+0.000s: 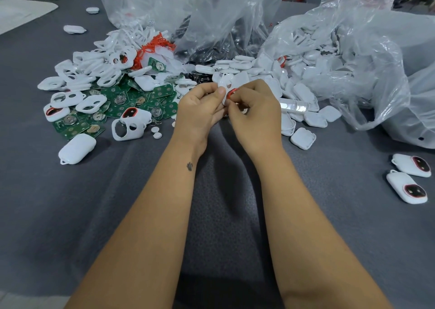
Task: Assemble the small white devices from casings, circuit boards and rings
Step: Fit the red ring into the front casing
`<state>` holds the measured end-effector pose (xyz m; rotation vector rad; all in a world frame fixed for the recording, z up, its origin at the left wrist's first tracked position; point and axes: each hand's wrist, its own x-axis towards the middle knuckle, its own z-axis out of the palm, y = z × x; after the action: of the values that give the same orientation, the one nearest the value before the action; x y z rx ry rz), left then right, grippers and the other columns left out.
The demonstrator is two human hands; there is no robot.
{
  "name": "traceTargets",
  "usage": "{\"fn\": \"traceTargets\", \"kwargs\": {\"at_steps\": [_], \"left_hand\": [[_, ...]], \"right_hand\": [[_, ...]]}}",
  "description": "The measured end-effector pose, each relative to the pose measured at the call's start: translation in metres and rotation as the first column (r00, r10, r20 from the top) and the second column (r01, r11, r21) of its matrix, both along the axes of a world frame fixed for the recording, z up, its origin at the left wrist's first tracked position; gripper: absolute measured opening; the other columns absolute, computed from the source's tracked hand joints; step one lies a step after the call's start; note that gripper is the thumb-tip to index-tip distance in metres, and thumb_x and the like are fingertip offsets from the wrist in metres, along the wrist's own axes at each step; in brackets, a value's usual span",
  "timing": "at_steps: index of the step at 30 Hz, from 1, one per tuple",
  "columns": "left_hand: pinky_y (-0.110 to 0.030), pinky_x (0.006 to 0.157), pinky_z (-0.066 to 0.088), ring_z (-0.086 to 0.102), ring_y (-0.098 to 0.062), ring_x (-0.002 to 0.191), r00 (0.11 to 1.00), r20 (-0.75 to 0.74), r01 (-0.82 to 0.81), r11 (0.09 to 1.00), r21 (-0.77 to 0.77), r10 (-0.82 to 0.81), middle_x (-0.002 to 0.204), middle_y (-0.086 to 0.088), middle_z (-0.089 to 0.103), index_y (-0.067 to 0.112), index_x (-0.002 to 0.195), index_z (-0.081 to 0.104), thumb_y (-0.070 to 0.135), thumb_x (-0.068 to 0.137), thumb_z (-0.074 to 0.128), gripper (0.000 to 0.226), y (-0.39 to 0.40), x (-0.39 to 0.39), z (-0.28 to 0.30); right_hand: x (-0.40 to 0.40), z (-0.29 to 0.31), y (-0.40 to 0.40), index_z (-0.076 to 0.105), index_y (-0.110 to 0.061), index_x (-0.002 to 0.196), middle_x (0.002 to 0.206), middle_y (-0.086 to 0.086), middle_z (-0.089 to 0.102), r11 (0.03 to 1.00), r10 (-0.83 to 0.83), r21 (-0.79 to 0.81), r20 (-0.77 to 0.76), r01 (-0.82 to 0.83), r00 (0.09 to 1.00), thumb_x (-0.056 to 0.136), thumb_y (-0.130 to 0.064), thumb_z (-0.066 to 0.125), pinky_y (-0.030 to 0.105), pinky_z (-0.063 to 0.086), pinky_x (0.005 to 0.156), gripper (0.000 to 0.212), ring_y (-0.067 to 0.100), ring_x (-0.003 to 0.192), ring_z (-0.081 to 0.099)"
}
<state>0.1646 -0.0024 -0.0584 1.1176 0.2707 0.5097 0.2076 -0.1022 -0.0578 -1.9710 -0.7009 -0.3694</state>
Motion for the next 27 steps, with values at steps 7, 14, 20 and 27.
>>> {"fn": "traceTargets", "kwargs": {"at_steps": [7,14,20,27], "left_hand": [[-0.032,0.086,0.058,0.071,-0.016,0.082,0.998,0.063,0.011,0.999,-0.040,-0.008,0.085,-0.007,0.074,0.007,0.095,0.059,-0.008,0.090,0.058,0.015,-0.0031,0.0003,0.0012],[-0.037,0.088,0.055,0.070,-0.018,0.083,0.998,0.067,-0.008,1.000,-0.027,0.010,0.087,-0.010,0.073,0.005,0.097,0.057,-0.010,0.091,0.056,0.016,-0.0042,-0.0001,0.0030],[-0.040,0.088,0.055,0.067,-0.023,0.086,0.998,0.056,-0.027,0.999,0.045,0.024,0.092,-0.017,0.070,0.007,0.096,0.056,-0.009,0.091,0.057,0.016,-0.0053,-0.0006,0.0018],[-0.031,0.072,0.058,0.070,-0.021,0.078,0.999,0.049,-0.008,0.996,0.083,0.004,0.084,-0.012,0.073,0.008,0.089,0.058,-0.010,0.087,0.060,0.018,-0.0036,-0.0005,0.0008]], "right_hand": [[-0.0061,0.0054,0.0036,0.066,-0.019,0.091,0.089,-0.008,0.064,0.984,-0.047,0.167,-0.067,0.058,0.997,0.080,-0.007,0.067,0.029,0.051,0.080,0.017,0.008,0.084,0.060],[-0.0059,0.0077,0.0046,0.069,-0.013,0.101,0.096,-0.002,0.063,0.962,-0.020,0.265,-0.158,0.062,0.987,0.077,-0.005,0.072,0.024,0.053,0.081,0.026,0.007,0.081,0.061],[-0.0056,0.0082,0.0038,0.072,-0.012,0.100,0.094,-0.002,0.063,0.971,-0.035,0.229,-0.148,0.069,0.988,0.075,-0.005,0.072,0.026,0.053,0.078,0.026,0.011,0.080,0.062],[-0.0040,0.0061,0.0022,0.072,-0.010,0.093,0.092,0.000,0.061,0.986,-0.050,0.153,-0.143,0.072,0.988,0.078,-0.011,0.072,0.022,0.049,0.075,0.015,0.013,0.082,0.062]]}}
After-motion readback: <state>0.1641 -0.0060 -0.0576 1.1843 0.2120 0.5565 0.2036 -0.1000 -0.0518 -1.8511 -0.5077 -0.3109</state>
